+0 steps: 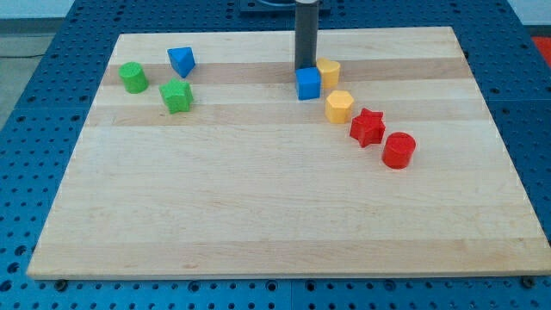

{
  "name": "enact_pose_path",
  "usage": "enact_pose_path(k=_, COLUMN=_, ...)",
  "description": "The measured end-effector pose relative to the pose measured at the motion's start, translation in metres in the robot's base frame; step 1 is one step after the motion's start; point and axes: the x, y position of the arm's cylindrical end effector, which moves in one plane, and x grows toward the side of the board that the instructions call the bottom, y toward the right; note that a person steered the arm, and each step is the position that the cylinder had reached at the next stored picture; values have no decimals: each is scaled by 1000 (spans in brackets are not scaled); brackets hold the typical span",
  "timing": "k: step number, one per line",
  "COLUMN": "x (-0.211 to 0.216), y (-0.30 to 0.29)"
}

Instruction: Move the yellow heart right to the yellow hexagon

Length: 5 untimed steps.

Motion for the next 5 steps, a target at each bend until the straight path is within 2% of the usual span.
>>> enact_pose_path(k=2, x=13, y=1)
enact_pose_path(k=3, x=9, y=-6)
enact_pose_path(k=5, x=-14, y=18)
